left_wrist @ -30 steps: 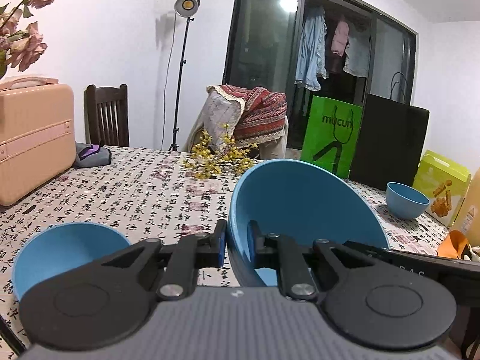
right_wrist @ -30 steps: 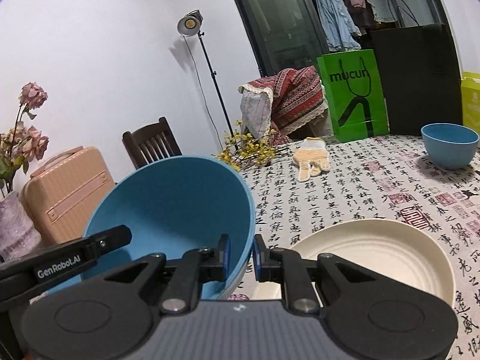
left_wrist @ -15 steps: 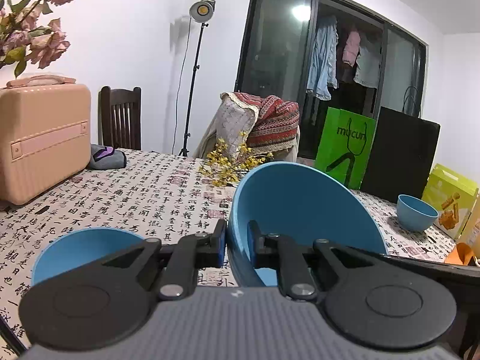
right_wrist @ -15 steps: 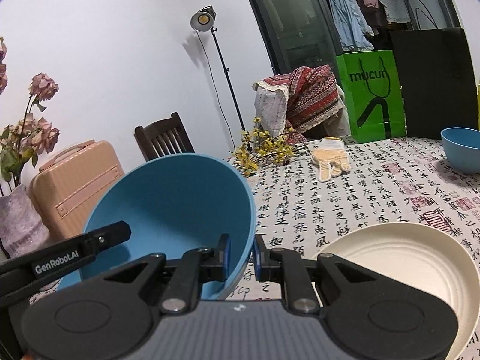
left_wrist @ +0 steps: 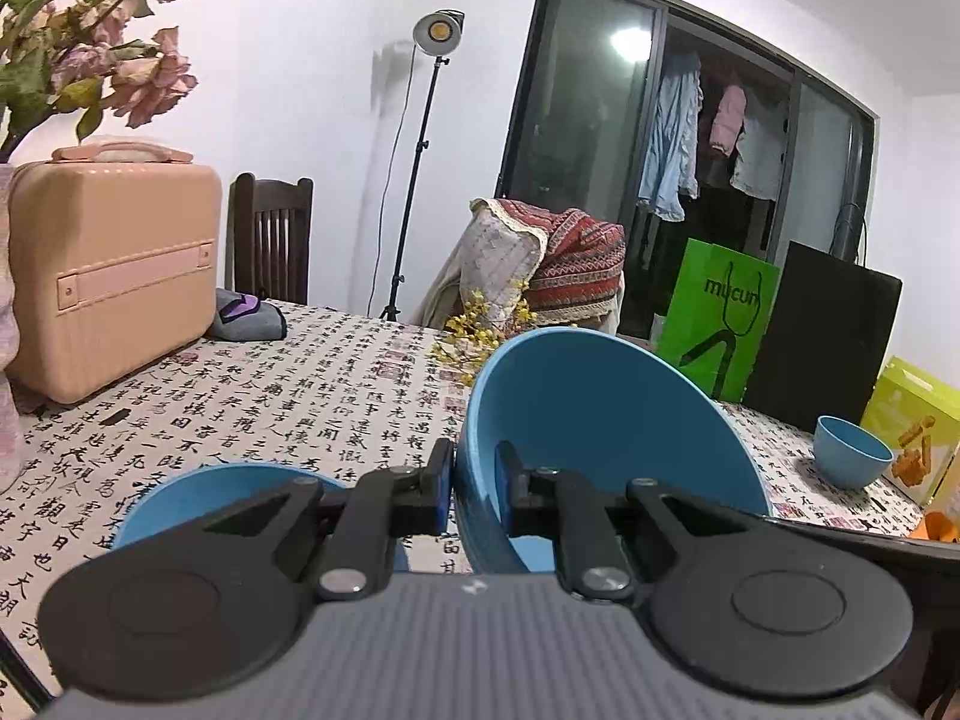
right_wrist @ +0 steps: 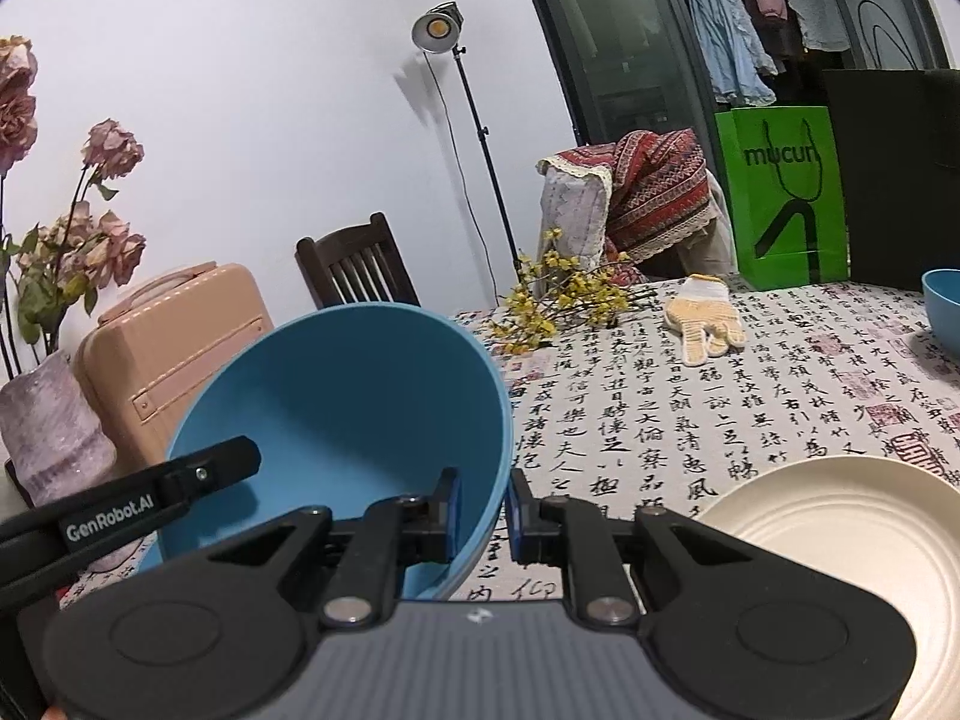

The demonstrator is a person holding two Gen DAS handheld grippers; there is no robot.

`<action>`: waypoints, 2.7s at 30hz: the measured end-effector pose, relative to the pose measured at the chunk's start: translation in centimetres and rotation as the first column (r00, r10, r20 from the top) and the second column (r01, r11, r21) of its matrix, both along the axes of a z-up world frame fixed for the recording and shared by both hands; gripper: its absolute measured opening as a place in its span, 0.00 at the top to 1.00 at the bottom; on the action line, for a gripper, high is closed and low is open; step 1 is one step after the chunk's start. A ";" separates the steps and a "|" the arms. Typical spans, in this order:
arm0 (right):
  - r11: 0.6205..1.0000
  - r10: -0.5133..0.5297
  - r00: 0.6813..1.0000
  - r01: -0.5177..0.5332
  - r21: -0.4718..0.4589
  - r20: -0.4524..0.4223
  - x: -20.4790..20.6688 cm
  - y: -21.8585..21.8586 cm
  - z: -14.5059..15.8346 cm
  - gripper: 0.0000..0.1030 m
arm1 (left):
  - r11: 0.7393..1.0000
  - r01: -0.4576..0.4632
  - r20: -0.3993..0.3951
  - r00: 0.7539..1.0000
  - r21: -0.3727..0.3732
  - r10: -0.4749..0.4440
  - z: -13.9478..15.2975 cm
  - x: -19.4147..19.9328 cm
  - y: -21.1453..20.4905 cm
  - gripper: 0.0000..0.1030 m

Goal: Organize plates and bowls
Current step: 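Carry the held blue bowl past the cream plate toward the other blue bowl, then bring the held blue bowl over the blue bowl by the pink vase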

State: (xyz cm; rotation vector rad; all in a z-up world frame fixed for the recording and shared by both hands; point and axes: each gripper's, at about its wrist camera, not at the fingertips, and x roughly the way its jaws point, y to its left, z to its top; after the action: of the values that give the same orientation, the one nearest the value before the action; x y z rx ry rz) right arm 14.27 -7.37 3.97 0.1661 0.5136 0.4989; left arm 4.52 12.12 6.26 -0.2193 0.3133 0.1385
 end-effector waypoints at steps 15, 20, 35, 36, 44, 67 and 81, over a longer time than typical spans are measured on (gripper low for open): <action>0.999 0.041 0.999 -0.041 -0.016 0.009 -0.1 3.1 0.3 0.85 | 0.999 -0.043 0.024 0.999 -0.031 0.044 0.0 -0.8 2.9 0.86; 0.998 0.054 0.998 -0.054 -0.016 0.010 -0.1 4.1 0.4 0.85 | 0.998 -0.057 0.028 0.998 -0.039 0.058 0.0 -1.1 3.8 0.86; 0.994 0.106 0.994 -0.106 -0.016 0.010 0.0 7.3 0.7 0.85 | 0.991 -0.110 0.040 0.993 -0.073 0.113 0.1 -1.9 6.7 0.86; 0.994 0.110 0.994 -0.109 -0.017 0.008 0.1 7.5 0.7 0.85 | 0.991 -0.112 0.041 0.993 -0.076 0.115 0.0 -2.0 6.9 0.86; 0.991 0.135 0.991 -0.134 -0.023 0.005 0.2 9.1 0.9 0.85 | 0.986 -0.140 0.034 0.989 -0.094 0.143 -0.3 -2.4 8.3 0.86; 0.978 0.191 0.981 -0.192 -0.080 -0.024 -0.3 13.3 0.0 0.85 | 0.972 -0.203 -0.061 0.979 -0.121 0.197 -1.8 -2.7 11.6 0.86; 0.967 0.190 0.982 -0.189 -0.168 -0.010 -1.3 15.2 -0.8 0.84 | 0.984 -0.162 -0.175 0.973 -0.072 0.147 -2.2 -1.6 12.7 0.86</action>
State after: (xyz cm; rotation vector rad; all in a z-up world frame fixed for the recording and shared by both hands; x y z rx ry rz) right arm 12.96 7.81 3.19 -0.0475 0.5658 0.6398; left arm 2.96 24.86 4.07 -0.3181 0.4718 0.2994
